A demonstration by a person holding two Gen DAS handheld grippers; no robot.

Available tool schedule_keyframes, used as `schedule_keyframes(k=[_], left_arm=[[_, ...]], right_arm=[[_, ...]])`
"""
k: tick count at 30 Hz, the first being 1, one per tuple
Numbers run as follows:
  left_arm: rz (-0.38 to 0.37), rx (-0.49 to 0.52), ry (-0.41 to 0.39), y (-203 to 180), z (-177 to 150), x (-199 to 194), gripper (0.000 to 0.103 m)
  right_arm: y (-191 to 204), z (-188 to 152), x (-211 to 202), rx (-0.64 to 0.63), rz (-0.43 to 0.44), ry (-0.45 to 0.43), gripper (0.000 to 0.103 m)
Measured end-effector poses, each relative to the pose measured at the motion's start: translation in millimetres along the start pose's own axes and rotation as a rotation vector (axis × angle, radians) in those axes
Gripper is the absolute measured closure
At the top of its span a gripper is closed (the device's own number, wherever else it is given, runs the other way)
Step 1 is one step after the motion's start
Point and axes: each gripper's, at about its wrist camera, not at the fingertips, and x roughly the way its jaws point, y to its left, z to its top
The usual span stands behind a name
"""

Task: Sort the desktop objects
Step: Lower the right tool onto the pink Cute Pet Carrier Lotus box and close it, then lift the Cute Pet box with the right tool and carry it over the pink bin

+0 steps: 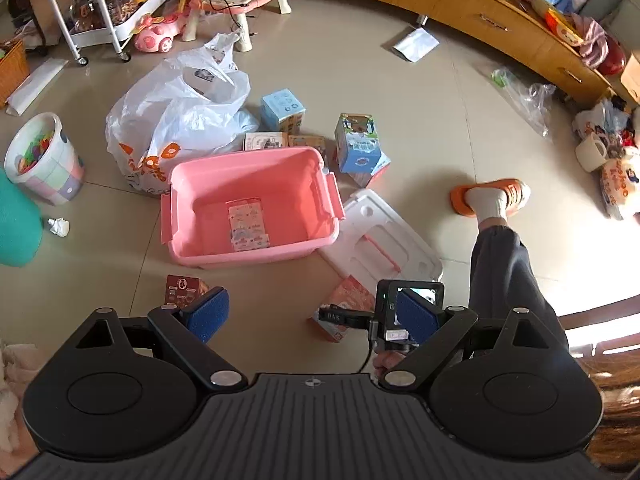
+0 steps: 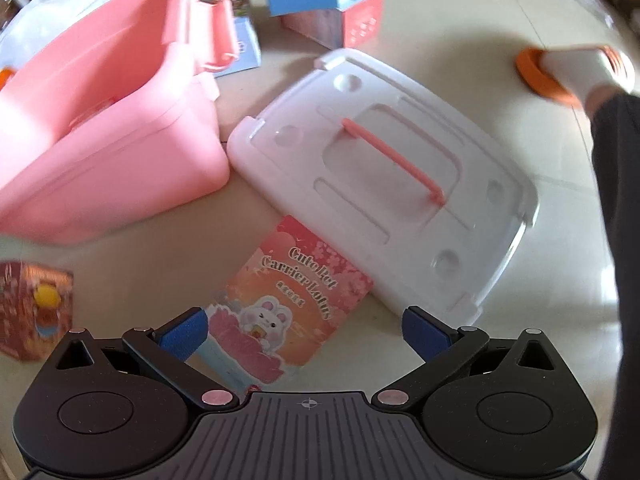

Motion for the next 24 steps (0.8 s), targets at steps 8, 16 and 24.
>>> schedule_keyframes(k=[8,16,24], left_arm=[[0.013,-0.004,-0.025,7.4,-1.7,-0.2,0.01],[0.12,-0.095,0.026,35.8,0.3,27.6,0.01],[0.182,-0.187,0.062,61.4,-2.6,43.0,0.01]], right_arm=[[18.9,-6.1,21.5,0.053,-0.047,-0.012,0.0],[26.9,-13.5,42.2,0.054,-0.077,-0.008,0.005],[34.7,-16.2,58.1,0.022,-0.103,0.015,0.013]])
